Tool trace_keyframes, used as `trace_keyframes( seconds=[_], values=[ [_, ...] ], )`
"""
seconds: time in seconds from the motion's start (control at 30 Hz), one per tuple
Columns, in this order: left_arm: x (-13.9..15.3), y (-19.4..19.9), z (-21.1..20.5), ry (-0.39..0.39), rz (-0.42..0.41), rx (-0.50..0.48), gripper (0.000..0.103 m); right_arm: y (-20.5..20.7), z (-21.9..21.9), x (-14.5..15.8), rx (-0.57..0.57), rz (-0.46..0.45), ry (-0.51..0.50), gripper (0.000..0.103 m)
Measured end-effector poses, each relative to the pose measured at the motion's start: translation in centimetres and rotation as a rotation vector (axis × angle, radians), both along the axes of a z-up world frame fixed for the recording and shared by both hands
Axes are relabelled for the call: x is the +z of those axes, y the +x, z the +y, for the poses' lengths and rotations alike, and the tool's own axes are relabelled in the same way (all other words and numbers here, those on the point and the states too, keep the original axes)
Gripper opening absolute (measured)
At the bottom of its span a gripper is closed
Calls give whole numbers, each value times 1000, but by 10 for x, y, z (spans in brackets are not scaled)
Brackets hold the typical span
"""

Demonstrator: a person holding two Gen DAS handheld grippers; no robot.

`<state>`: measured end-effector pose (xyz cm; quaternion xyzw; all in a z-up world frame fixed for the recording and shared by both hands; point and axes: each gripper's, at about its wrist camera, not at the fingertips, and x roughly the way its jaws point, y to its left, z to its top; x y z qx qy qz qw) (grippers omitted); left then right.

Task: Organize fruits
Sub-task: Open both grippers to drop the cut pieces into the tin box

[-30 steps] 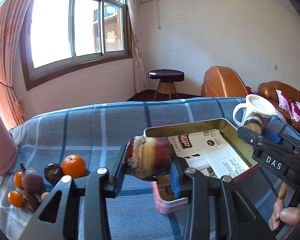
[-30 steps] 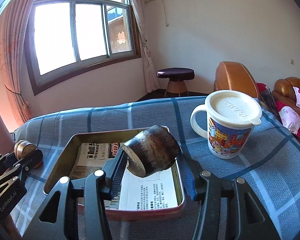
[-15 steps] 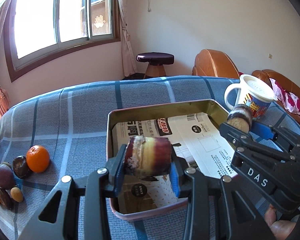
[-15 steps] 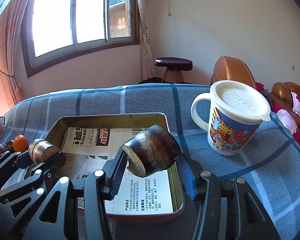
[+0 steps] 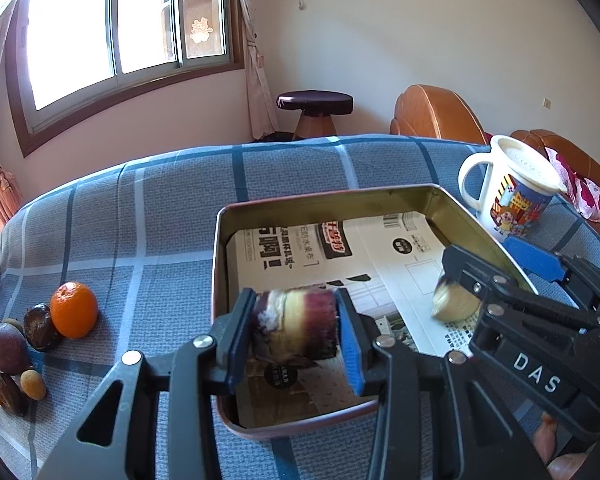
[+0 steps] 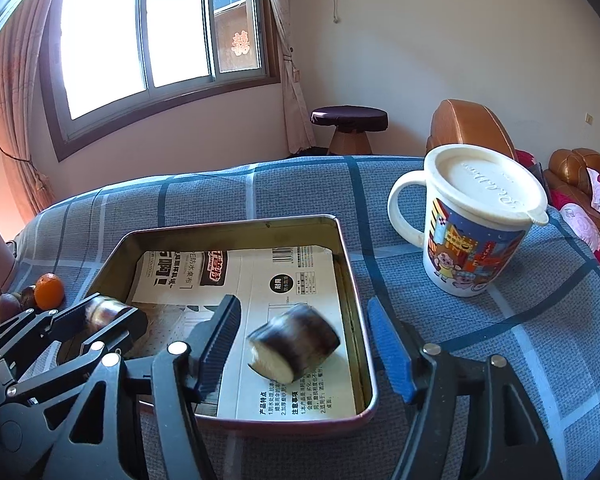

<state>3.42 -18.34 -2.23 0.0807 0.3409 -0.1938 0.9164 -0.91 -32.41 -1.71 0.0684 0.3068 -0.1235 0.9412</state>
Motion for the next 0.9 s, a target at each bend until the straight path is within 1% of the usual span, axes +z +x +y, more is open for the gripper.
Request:
trace_keyframes(
  seconds=[0.03,0.1,0.17,0.2,0.23,0.27,0.33,0.37,0.43,0.53,0.63,0.7,0.73,0.77,0.8,0.9],
  values=[
    [0,0,-1,4,-6,2,45,0,0,0,-1,-9,-8,71],
    [0,-1,-1,9,-14,9,52,-2,0,0,-5,-29,-17,71],
    [2,-3,0,1,-26,1,65,-5,0,2,-14,-57,-23,72],
    [4,-6,0,-3,-41,-3,68,-7,0,3,-17,-73,-25,72],
    [6,-11,0,-2,-65,-3,77,-9,-1,4,-22,-86,-25,72],
    [9,-16,-1,8,-99,11,92,-11,-1,5,-27,-97,-25,72],
    [15,-27,0,24,-176,31,103,-13,-4,7,-36,-117,-16,72],
    [19,-32,1,22,-208,26,103,-14,-5,8,-40,-129,-9,72],
    [25,-36,3,14,-233,20,103,-17,-7,9,-47,-154,-1,72],
    [28,-35,11,-12,-225,37,103,-22,-8,11,-61,-194,-10,72],
    [26,-30,19,-10,-216,65,103,-31,-6,19,-90,-257,-18,72],
    [25,-29,24,-1,-225,91,103,-40,-6,24,-115,-309,-35,73],
    [25,-28,27,4,-233,98,103,-43,-6,25,-131,-331,-48,77],
    [25,-28,28,7,-241,104,103,-46,-6,26,-151,-350,-61,86],
    [25,-28,30,10,-250,110,103,-49,-5,26,-169,-368,-73,89],
    [25,-27,36,10,-262,124,103,-55,-4,25,-188,-408,-78,89]
  ],
)
